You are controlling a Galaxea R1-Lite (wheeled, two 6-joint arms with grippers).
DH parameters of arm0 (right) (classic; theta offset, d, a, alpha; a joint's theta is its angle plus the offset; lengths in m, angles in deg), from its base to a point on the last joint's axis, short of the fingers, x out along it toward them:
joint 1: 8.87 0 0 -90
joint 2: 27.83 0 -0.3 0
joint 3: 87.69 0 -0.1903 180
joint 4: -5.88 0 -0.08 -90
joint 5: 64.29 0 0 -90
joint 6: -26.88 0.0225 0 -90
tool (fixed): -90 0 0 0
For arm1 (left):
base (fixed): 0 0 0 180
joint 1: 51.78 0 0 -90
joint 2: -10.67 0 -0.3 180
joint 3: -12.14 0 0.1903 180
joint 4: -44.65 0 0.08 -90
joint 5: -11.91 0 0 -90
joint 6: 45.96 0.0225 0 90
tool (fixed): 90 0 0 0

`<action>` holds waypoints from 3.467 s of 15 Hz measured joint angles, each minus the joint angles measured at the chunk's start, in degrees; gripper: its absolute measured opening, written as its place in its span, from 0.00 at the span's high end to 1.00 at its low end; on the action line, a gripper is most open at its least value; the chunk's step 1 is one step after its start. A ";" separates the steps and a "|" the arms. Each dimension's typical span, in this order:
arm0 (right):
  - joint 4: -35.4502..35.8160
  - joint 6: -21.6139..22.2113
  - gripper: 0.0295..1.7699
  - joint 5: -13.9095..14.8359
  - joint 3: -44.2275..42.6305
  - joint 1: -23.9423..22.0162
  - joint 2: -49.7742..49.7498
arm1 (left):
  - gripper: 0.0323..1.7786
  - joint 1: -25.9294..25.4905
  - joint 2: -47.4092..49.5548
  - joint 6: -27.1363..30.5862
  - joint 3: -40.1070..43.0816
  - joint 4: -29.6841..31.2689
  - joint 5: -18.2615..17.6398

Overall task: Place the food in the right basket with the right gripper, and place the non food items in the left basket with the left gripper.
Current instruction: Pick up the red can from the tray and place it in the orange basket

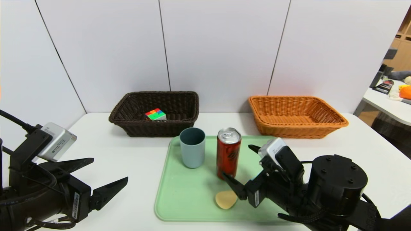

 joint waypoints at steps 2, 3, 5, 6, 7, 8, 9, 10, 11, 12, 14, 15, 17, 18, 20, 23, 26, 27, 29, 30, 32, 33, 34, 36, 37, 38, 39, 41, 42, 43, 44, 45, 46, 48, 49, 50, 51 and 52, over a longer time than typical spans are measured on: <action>0.05 -0.20 0.04 -0.78 -1.00 -1.05 1.33 | 0.05 0.00 0.06 0.00 0.13 0.02 0.00; 0.05 -0.35 0.04 -0.87 -1.57 -1.35 1.94 | 0.05 -0.01 0.09 0.01 0.18 0.02 -0.02; 0.06 -0.60 0.04 -1.38 -2.95 -2.17 3.12 | 0.05 -0.06 0.13 0.00 0.27 0.00 -0.02; 0.06 -0.72 0.04 -1.79 -3.56 -2.50 3.73 | 0.05 -0.06 0.17 -0.02 0.29 0.02 -0.02; 0.06 -0.93 0.04 -2.05 -4.28 -2.82 4.34 | 0.05 -0.06 0.20 0.00 0.39 0.02 0.00; 0.02 -1.18 0.04 -2.12 -4.96 -2.97 4.86 | 0.05 -0.04 0.24 0.00 0.57 0.02 0.00; 0.02 -1.40 0.04 -2.13 -5.68 -3.15 5.39 | 0.05 -0.04 0.26 -0.02 0.68 0.02 0.00; -0.06 -1.60 0.04 -2.21 -6.46 -3.41 5.91 | 0.05 -0.04 0.26 0.00 0.71 0.02 -0.02; -0.09 -2.04 0.04 -2.22 -6.95 -3.56 6.34 | 0.05 -0.04 0.26 0.00 0.74 0.02 0.00; -0.11 -2.36 0.04 -2.24 -7.36 -3.63 6.66 | 0.05 -0.06 0.26 0.00 0.74 0.02 0.00; -0.41 -2.67 0.04 -2.21 -8.25 -3.63 6.99 | 0.05 -0.04 0.24 0.00 0.77 0.02 -0.02; -0.61 -2.78 0.04 -2.22 -8.77 -3.66 7.01 | 0.05 -0.04 0.22 -0.02 0.77 0.02 -0.05; -0.77 -3.69 0.04 -2.21 -9.57 -3.67 7.03 | 0.05 0.00 0.11 -0.10 0.82 0.02 -0.07; -0.78 -3.91 0.04 -2.24 -9.85 -3.67 7.12 | 0.05 0.00 0.09 -0.11 0.82 0.00 -0.09; -0.96 -4.29 0.04 -2.27 -10.62 -3.66 7.23 | 0.05 0.00 0.06 -0.10 1.05 0.02 -0.09; -2.12 -4.57 0.04 -2.22 -11.82 -3.78 7.31 | 0.05 -0.01 0.20 -0.07 1.49 0.02 -0.09; -3.12 -4.66 0.04 -2.43 -12.65 -4.35 7.34 | 0.05 -0.06 0.30 -0.16 1.65 0.02 -0.11; -3.23 -4.71 0.04 -2.54 -12.93 -4.61 7.25 | 0.05 -0.04 0.35 -0.21 1.65 0.02 -0.09; -3.28 -4.82 0.04 -2.57 -13.32 -4.88 7.20 | 0.05 -0.04 0.37 -0.21 1.73 0.00 -0.09; -3.25 -4.82 0.04 -2.57 -13.37 -4.92 7.20 | 0.05 0.00 0.39 -0.18 1.77 0.02 -0.11; -3.19 -4.79 0.04 -2.60 -13.43 -4.96 7.23 | 0.05 -0.01 0.41 -0.18 1.82 0.02 -0.09; -3.23 -4.77 0.04 -2.57 -13.51 -4.96 7.25 | 0.05 -0.01 0.41 -0.18 1.82 0.02 -0.09; -3.21 -4.92 0.04 -2.57 -13.52 -4.94 7.29 | 0.05 -0.04 0.41 -0.18 1.82 0.02 -0.09; -3.19 -5.40 0.04 -2.57 -13.59 -4.90 7.31 | 0.05 -0.04 0.44 -0.21 1.90 0.02 -0.11; -3.17 -5.53 0.04 -2.55 -13.62 -4.88 7.31 | 0.05 -0.04 0.44 -0.18 1.90 0.02 -0.11; -3.17 -5.53 0.04 -2.54 -13.62 -4.88 7.34 | 0.05 -0.04 0.41 -0.21 1.90 0.02 -0.09; -3.17 -5.51 0.04 -2.51 -13.59 -4.88 7.34 | 0.05 -0.04 0.41 -0.18 1.95 0.02 -0.11; -3.17 -5.47 0.04 -2.46 -13.41 -4.85 7.34 | 0.05 0.00 0.41 -0.24 1.99 0.02 -0.09; -3.12 -5.45 0.04 -2.44 -13.30 -4.85 7.34 | 0.05 0.00 0.41 -0.21 1.99 0.02 -0.11; -3.10 -5.45 0.11 -2.29 -13.30 -4.83 7.31 | 0.05 0.00 0.44 -0.21 1.99 0.02 -0.11; -3.12 -5.49 0.21 -2.18 -13.30 -4.83 7.31 | 0.05 -0.01 0.46 -0.21 1.99 0.02 -0.09; -3.17 -5.45 0.30 -2.05 -13.30 -4.85 7.29 | 0.05 -0.01 0.46 -0.18 1.99 0.02 -0.09; -3.12 -5.47 0.38 -1.96 -13.15 -4.88 7.23 | 0.05 0.00 0.48 -0.18 1.99 0.02 -0.11; -3.04 -5.51 0.46 -1.91 -12.67 -4.90 7.03 | 0.05 0.00 0.48 -0.21 2.08 0.00 -0.11; -3.01 -5.51 0.47 -1.85 -12.58 -4.88 6.92 | 0.05 0.00 0.48 -0.18 2.08 0.00 -0.09; -3.08 -5.53 0.47 -1.80 -12.50 -4.88 6.81 | 0.05 0.00 0.48 -0.21 2.08 0.02 -0.09; -3.17 -5.56 0.47 -1.72 -12.47 -4.88 6.68 | 0.05 0.00 0.48 -0.18 2.10 0.02 -0.09; -3.32 -5.60 0.48 -1.68 -12.47 -4.88 6.49 | 0.05 0.00 0.48 -0.21 2.21 0.02 -0.09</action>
